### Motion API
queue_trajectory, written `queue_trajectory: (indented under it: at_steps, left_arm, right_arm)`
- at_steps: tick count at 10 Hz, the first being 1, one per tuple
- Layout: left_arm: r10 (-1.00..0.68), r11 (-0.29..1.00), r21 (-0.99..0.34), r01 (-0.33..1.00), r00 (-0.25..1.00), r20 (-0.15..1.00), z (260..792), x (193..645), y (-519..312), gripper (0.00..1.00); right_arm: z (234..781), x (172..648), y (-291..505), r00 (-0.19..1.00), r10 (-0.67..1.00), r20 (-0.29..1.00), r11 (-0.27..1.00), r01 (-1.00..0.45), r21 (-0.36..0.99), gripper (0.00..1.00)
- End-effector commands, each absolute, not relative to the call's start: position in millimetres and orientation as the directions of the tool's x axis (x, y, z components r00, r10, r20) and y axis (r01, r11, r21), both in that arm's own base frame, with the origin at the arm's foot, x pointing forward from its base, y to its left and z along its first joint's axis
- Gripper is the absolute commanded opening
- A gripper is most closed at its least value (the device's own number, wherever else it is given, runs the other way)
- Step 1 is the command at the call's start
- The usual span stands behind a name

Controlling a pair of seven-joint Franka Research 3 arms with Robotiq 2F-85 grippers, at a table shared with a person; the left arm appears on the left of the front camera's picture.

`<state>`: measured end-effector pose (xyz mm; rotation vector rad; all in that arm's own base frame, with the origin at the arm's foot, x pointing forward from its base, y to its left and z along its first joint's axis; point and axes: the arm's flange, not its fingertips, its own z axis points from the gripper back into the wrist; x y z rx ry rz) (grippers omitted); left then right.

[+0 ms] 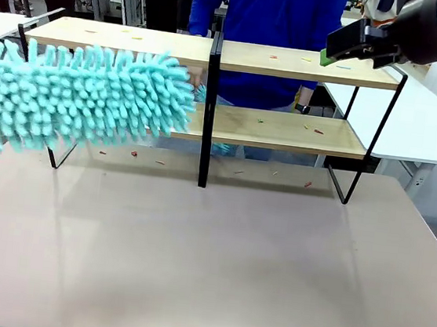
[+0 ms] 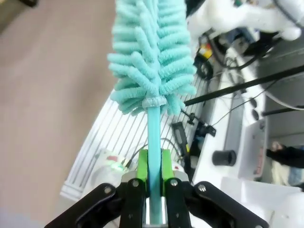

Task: Clean the shelves.
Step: Clean a randomly selected level of the Shelf with the Duster.

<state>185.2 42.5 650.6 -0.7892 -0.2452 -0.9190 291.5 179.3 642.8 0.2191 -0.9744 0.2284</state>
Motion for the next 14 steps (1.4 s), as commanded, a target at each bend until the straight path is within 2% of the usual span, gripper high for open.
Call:
queue_trajectory:
  at_steps: [1,2,3,5,8,11,12,13,14]
  left_arm:
    - [-0.641,0.369,-0.489,0.79,0.598,0.482,648.1,184.9,38.6,0.12]
    - [-0.602,0.386,-0.527,0.757,0.639,0.478,638.5,191.9,18.7,0.12]
    - [-0.629,0.335,-0.588,0.736,0.639,0.442,631.7,207.0,-5.2,0.12]
    - [-0.593,0.388,-0.591,0.707,0.682,0.427,624.1,226.0,-68.4,0.12]
    - [-0.461,0.616,-0.503,0.606,0.795,0.394,594.4,234.9,-147.9,0.12]
    - [-0.409,0.675,-0.418,0.608,0.78,0.474,563.3,232.5,-246.3,0.12]
    - [-0.485,0.659,-0.386,0.645,0.757,0.437,547.2,229.3,-267.7,0.12]
    - [-0.437,0.653,-0.436,0.619,0.779,0.45,577.1,227.3,-219.4,0.12]
    - [-0.437,0.653,-0.436,0.619,0.779,0.45,577.1,227.3,-219.4,0.12]
  right_arm:
    - [643.4,292.0,179.7,0.543,0.087,0.835,0.954,-0.288,0.088,1.0]
    - [643.4,292.0,179.7,0.543,0.087,0.835,0.954,-0.288,0.088,1.0]
    - [643.4,292.0,179.7,0.543,0.087,0.835,0.954,-0.288,0.088,1.0]
    - [643.4,292.0,179.7,0.543,0.087,0.835,0.954,-0.288,0.088,1.0]
    - [643.4,292.0,179.7,0.543,0.087,0.835,0.954,-0.288,0.088,1.0]
    - [643.4,292.0,179.7,0.543,0.087,0.835,0.954,-0.288,0.088,1.0]
    - [643.4,292.0,179.7,0.543,0.087,0.835,0.954,-0.288,0.088,1.0]
    - [643.4,292.0,179.7,0.543,0.087,0.835,0.954,-0.288,0.088,1.0]
    - [643.4,292.0,179.7,0.543,0.087,0.835,0.954,-0.288,0.088,1.0]
